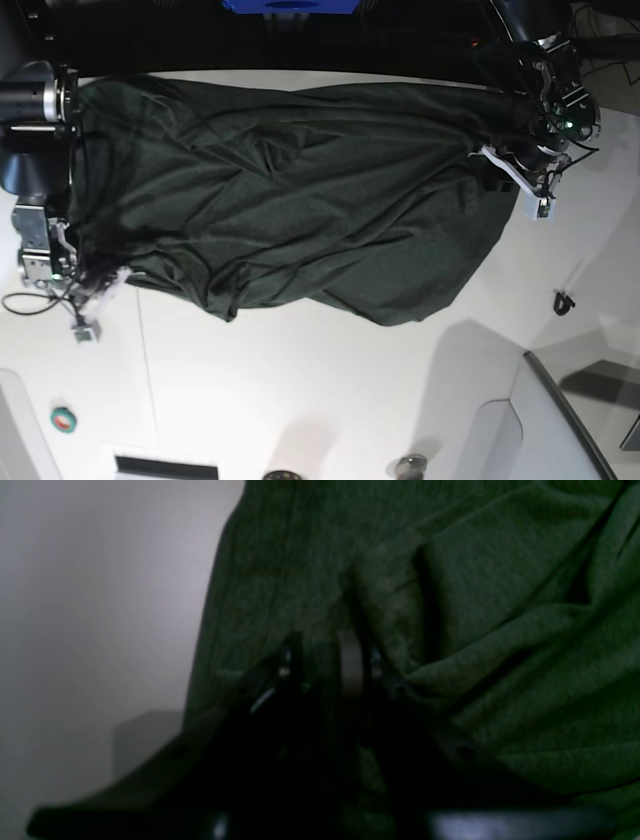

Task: Layout the t-shirt on the table in an organized manner, then fold the t-shirt properly
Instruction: 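Pull the shirt side outward with the right gripper, straightening it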

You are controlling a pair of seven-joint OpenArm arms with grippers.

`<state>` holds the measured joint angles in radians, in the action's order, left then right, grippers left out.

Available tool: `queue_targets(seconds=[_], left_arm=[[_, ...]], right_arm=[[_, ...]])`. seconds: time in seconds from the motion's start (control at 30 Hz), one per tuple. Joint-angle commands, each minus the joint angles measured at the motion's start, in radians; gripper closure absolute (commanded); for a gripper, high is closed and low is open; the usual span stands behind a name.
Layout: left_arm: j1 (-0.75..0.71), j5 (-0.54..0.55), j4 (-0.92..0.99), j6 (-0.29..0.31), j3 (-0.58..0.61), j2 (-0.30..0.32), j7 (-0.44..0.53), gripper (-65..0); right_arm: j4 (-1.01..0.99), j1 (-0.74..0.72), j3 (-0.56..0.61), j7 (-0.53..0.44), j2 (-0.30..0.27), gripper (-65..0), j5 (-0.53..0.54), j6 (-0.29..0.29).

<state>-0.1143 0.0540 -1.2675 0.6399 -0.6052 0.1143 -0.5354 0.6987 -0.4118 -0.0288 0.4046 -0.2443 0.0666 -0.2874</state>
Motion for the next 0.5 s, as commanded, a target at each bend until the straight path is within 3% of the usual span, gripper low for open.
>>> queue_targets(seconds=[0.0, 0.17, 0.27, 0.37, 0.47], left_arm=[[0.008, 0.014, -0.016, 0.005, -0.005, 0.020, 0.019, -10.4], [0.008, 0.014, -0.021, 0.005, -0.005, 0.025, 0.018, -10.4], [0.008, 0.014, -0.022, 0.005, -0.005, 0.025, 0.016, -10.4], [0.008, 0.014, -0.022, 0.005, -0.005, 0.025, 0.016, -10.4], [0.008, 0.014, -0.024, 0.005, -0.005, 0.025, 0.016, -10.4]], right_arm=[[0.014, -0.031, -0.004, -0.022, -0.019, -0.6, 0.006, 0.009], [0.025, -0.034, -0.007, -0.083, -0.022, -1.8, 0.012, 0.007], [0.098, -0.002, -0.001, -0.079, -0.020, -15.8, 0.012, 0.000], [0.160, 0.012, -0.006, -0.009, 0.009, -26.3, 0.012, -0.097], [0.151, 0.014, 0.002, 0.001, 0.020, -26.9, 0.008, -0.135]])
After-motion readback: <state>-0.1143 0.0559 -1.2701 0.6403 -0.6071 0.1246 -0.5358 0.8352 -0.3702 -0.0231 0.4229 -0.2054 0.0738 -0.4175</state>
